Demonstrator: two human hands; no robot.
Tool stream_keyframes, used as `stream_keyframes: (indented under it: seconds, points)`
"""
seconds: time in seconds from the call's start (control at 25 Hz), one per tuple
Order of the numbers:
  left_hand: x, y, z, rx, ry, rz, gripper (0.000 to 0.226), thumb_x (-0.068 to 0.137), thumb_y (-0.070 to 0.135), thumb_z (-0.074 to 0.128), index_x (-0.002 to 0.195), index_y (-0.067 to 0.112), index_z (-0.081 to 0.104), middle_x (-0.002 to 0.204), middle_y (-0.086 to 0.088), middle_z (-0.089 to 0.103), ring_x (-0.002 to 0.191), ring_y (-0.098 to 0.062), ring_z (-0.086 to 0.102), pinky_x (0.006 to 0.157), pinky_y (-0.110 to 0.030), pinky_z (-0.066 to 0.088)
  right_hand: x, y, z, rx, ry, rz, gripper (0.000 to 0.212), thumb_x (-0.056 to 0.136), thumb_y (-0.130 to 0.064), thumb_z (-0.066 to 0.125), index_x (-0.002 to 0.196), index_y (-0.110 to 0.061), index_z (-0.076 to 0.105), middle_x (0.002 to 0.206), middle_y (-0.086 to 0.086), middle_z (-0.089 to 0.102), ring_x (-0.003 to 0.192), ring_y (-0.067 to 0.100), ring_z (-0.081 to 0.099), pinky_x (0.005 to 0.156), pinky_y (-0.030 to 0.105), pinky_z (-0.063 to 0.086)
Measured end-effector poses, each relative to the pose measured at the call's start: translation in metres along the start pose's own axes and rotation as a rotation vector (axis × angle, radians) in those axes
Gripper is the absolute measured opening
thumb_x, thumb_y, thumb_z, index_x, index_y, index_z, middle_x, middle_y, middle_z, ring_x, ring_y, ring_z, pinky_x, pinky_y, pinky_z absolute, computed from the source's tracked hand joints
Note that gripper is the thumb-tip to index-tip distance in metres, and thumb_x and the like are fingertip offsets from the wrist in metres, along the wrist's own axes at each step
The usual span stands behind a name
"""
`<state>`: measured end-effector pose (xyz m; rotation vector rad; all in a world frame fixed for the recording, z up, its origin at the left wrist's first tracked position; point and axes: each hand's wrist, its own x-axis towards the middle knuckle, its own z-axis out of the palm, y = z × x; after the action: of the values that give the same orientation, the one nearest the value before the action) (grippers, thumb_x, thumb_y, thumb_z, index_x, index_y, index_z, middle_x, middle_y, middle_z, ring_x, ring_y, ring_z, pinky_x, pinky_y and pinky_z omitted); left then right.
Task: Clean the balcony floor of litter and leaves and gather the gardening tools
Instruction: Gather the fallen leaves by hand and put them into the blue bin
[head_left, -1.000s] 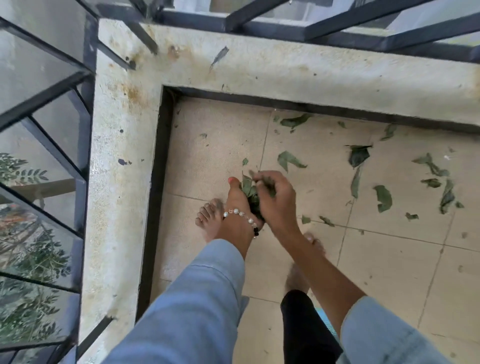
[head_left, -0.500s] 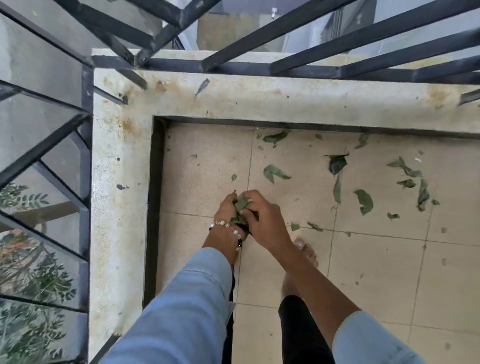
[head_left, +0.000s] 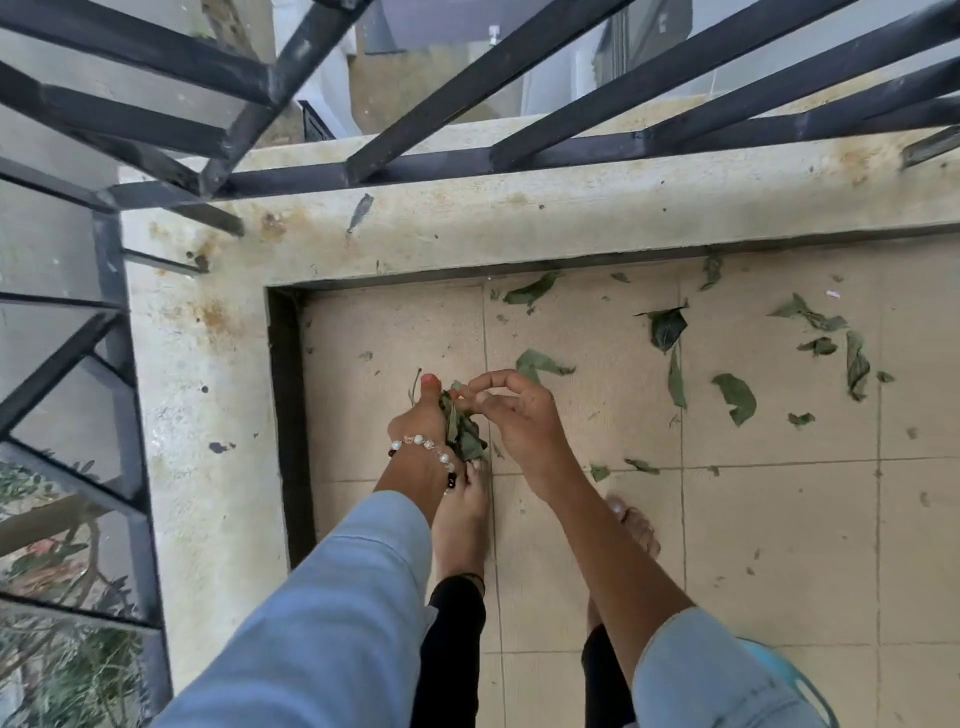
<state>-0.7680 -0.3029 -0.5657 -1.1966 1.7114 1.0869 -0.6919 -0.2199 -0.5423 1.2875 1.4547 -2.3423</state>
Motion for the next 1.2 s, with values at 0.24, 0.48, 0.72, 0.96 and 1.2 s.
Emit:
stream_keyframes:
  seconds: [0.24,0.48,0.72,0.96,1.2]
  points:
    - [0.085,-0.015,0.009,0.008,-0.080,-0.046,0.014,0.089,0.024,0.066,0.101,0.030,0.063,0.067,-0.013,0.066,0.054,-0.008,0.055,0.060,-0.023,0.046,0.079,0.042,-0.070,-0.848,0.181,-0.065,0.029,0.084,-0.013,0.070,0.112,-0.013,0.066,0.121,0.008,0.059,0.114,0.025,0.054,0.100,0.037,0.044]
    - [0.170,-0.122,-0.006,0.660,0.055,0.505,0.032,0.094,0.015,0.048,0.126,0.016,0.046,0.114,-0.011,0.052,0.106,-0.034,0.048,0.085,-0.047,0.038,0.124,0.094,-0.087,-1.702,-0.016,-0.215,0.058,0.088,-0.005,0.060,0.142,-0.017,0.042,0.156,0.014,0.019,0.139,0.041,0.021,0.101,0.047,0.042]
    - [0.185,-0.126,-0.009,0.741,0.044,0.547,0.032,0.089,0.014,0.056,0.120,0.014,0.050,0.109,-0.012,0.054,0.101,-0.034,0.051,0.083,-0.047,0.038,0.183,0.057,-0.081,-1.439,0.278,-0.477,0.025,0.085,-0.007,0.064,0.110,-0.008,0.065,0.112,0.011,0.063,0.095,0.012,0.059,0.083,0.028,0.049]
    - [0.194,-0.127,-0.009,0.694,0.156,0.702,0.028,0.091,0.015,0.052,0.119,0.014,0.053,0.106,-0.012,0.055,0.099,-0.034,0.052,0.081,-0.047,0.038,0.194,0.056,-0.087,-1.730,0.087,-0.459,0.043,0.090,0.004,0.046,0.132,-0.003,0.051,0.142,0.018,0.042,0.132,0.037,0.032,0.100,0.041,0.044]
    - [0.177,-0.132,-0.004,0.582,0.120,0.591,0.029,0.092,0.008,0.048,0.120,0.012,0.050,0.104,-0.012,0.054,0.097,-0.033,0.052,0.081,-0.047,0.040,0.122,0.047,-0.081,-0.478,0.192,-0.098,0.018,0.073,0.005,0.075,0.089,-0.002,0.075,0.089,0.010,0.073,0.077,0.013,0.068,0.079,0.020,0.055]
